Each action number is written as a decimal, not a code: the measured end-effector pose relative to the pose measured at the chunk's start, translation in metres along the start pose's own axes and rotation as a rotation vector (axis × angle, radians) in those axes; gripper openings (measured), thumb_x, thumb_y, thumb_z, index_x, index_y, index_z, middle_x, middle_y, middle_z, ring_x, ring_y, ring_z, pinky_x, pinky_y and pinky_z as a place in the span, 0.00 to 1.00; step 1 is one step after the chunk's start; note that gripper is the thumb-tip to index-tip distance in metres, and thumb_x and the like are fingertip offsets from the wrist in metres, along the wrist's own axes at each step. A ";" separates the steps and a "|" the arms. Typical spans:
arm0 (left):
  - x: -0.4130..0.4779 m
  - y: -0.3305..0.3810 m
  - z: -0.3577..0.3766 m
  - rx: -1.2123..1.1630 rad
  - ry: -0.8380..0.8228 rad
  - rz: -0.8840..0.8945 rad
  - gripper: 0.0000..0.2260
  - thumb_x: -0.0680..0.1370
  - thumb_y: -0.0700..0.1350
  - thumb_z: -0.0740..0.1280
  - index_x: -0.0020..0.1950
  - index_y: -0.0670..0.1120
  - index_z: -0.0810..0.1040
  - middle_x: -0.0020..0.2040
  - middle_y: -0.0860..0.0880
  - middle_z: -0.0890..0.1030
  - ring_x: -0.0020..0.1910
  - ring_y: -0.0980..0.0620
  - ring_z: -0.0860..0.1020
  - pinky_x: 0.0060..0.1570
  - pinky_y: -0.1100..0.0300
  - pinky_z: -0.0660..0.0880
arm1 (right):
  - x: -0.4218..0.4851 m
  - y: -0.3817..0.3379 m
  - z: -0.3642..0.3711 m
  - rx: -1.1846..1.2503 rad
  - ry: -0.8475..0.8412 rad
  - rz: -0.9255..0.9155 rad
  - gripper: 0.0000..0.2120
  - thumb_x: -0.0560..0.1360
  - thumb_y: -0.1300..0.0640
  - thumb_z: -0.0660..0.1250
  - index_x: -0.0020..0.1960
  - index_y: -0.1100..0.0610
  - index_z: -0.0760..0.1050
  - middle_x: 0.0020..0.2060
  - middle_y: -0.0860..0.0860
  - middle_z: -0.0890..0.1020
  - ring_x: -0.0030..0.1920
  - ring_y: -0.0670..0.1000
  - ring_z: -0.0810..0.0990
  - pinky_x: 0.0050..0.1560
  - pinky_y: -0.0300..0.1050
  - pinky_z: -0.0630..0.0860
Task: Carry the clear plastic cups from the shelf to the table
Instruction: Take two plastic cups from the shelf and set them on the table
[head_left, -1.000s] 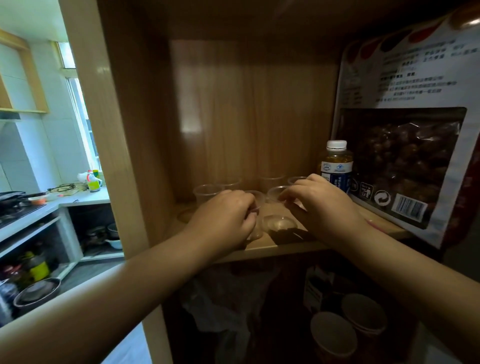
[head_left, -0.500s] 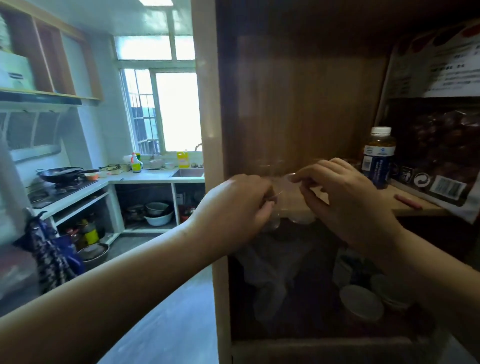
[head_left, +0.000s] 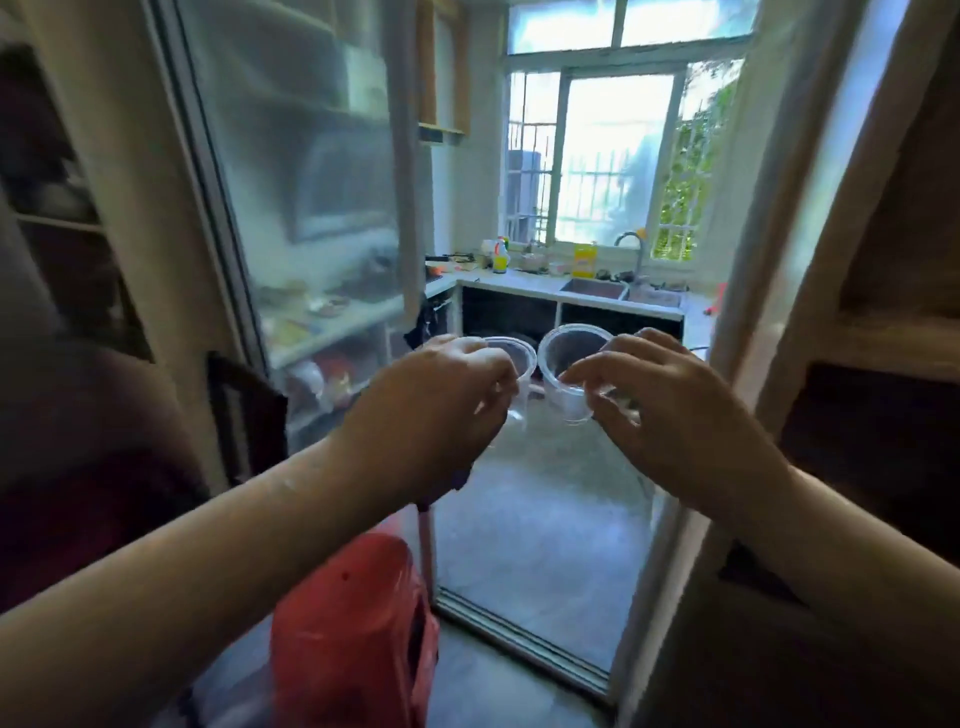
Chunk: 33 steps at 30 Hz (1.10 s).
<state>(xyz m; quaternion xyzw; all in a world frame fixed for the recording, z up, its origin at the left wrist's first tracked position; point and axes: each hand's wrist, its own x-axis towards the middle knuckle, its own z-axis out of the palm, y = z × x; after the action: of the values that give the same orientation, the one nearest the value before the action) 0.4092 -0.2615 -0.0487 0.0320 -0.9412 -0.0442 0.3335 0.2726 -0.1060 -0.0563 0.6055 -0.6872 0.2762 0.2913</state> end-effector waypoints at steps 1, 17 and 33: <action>-0.019 -0.015 -0.014 0.021 0.005 -0.032 0.06 0.75 0.45 0.63 0.45 0.45 0.79 0.42 0.48 0.80 0.44 0.47 0.75 0.44 0.54 0.70 | 0.009 -0.019 0.018 0.041 0.001 -0.029 0.09 0.70 0.67 0.68 0.47 0.56 0.80 0.40 0.50 0.82 0.42 0.53 0.76 0.46 0.45 0.74; -0.271 -0.178 -0.166 0.379 -0.004 -0.635 0.04 0.74 0.43 0.65 0.44 0.46 0.79 0.41 0.53 0.76 0.45 0.55 0.70 0.45 0.64 0.66 | 0.122 -0.276 0.231 0.607 -0.187 -0.288 0.08 0.69 0.61 0.71 0.46 0.51 0.79 0.43 0.42 0.79 0.47 0.46 0.76 0.47 0.39 0.72; -0.252 -0.357 -0.082 0.522 -0.057 -0.800 0.06 0.74 0.44 0.63 0.42 0.48 0.80 0.41 0.52 0.80 0.49 0.50 0.74 0.52 0.56 0.69 | 0.225 -0.235 0.427 0.662 -0.350 -0.353 0.07 0.69 0.62 0.70 0.45 0.56 0.75 0.41 0.47 0.79 0.45 0.51 0.76 0.42 0.42 0.72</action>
<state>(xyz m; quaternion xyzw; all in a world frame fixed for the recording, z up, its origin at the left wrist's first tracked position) 0.6675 -0.5993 -0.1798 0.4732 -0.8434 0.0679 0.2452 0.4558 -0.5972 -0.1740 0.8128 -0.4861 0.3211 0.0024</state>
